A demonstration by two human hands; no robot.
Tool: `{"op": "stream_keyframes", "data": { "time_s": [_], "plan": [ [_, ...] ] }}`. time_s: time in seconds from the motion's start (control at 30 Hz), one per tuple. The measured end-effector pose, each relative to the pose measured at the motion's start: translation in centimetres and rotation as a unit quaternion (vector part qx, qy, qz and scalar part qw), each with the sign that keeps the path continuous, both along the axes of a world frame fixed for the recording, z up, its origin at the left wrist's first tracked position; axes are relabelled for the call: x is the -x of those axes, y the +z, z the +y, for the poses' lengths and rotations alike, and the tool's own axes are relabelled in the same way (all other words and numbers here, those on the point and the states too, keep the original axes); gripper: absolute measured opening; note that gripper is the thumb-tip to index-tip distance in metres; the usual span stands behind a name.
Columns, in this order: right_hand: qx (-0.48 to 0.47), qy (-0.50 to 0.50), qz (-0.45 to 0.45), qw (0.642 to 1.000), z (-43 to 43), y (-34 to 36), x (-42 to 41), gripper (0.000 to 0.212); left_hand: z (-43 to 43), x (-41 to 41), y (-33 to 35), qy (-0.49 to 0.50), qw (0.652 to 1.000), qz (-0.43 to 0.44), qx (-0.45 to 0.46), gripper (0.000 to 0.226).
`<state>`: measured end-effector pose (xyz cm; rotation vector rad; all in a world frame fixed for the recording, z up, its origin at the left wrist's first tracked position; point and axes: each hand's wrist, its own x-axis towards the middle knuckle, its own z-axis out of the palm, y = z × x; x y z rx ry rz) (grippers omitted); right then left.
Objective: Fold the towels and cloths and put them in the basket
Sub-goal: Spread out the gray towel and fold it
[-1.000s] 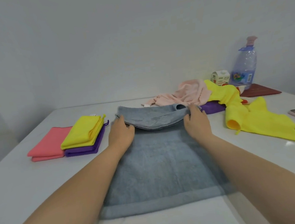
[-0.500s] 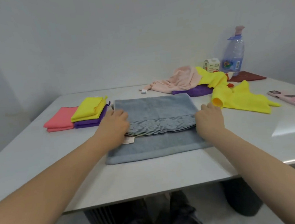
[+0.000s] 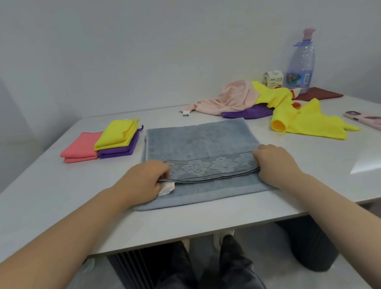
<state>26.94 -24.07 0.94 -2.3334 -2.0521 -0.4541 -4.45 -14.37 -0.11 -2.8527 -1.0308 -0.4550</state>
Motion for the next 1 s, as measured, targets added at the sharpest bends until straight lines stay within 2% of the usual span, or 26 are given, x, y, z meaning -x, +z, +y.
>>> {"op": "stream_keyframes", "data": {
  "time_s": [0.1, 0.13, 0.2, 0.27, 0.33, 0.43, 0.5, 0.6, 0.67, 0.7, 0.77, 0.87, 1.0],
  "plan": [
    [-0.008, -0.001, 0.003, 1.000, 0.3, -0.1, 0.2, 0.014, 0.4, -0.3, -0.2, 0.004, 0.999, 0.005, 0.034, 0.014],
    [-0.001, 0.009, 0.027, 1.000, 0.5, -0.2, 0.3, 0.019, 0.5, -0.4, -0.3, 0.006, 0.998, 0.000, 0.056, 0.020],
    [0.031, 0.038, 0.103, 0.993, 0.7, -0.1, 0.5, 0.031, 0.5, -0.7, -0.3, 0.025, 0.993, 0.007, 0.119, 0.047],
    [0.082, 0.054, 0.127, 0.987, 1.0, 0.1, 0.5, 0.049, 0.7, -1.0, -0.3, 0.039, 0.988, 0.041, 0.147, 0.063],
    [0.106, 0.052, 0.113, 0.987, 1.7, 0.3, 0.4, 0.058, 1.1, -1.4, -0.2, 0.050, 0.987, 0.056, 0.141, 0.063],
    [0.116, 0.048, 0.124, 0.984, 3.3, 0.8, 0.2, 0.059, 2.2, -1.8, 0.0, 0.074, 0.985, 0.064, 0.144, 0.060],
    [0.161, 0.035, 0.124, 0.978, 4.2, 2.0, 0.3, 0.061, 3.1, -2.1, 0.8, 0.075, 0.982, 0.086, 0.154, 0.058],
    [0.274, 0.015, 0.091, 0.957, 5.9, 5.1, 1.1, 0.061, 4.8, -2.7, 3.6, 0.063, 0.963, 0.107, 0.239, 0.071],
    [0.292, 0.028, 0.089, 0.952, 7.7, 6.4, 1.9, 0.054, 6.1, -3.6, 5.0, 0.078, 0.943, 0.067, 0.318, 0.055],
    [0.287, 0.033, 0.098, 0.952, 8.9, 6.7, 2.3, 0.050, 7.0, -4.0, 5.3, 0.092, 0.939, 0.033, 0.329, 0.048],
    [0.254, 0.038, 0.103, 0.961, 11.2, 6.4, 3.1, 0.042, 8.6, -5.1, 5.5, 0.115, 0.956, -0.018, 0.270, 0.040],
    [0.183, 0.009, 0.111, 0.977, 15.4, 4.9, 3.8, 0.037, 12.2, -6.4, 4.6, 0.153, 0.976, -0.022, 0.154, 0.031],
    [0.087, -0.008, 0.125, 0.988, 19.8, 2.5, 2.8, 0.043, 16.6, -7.3, 2.9, 0.188, 0.976, 0.004, 0.109, 0.041]
  ]
}}
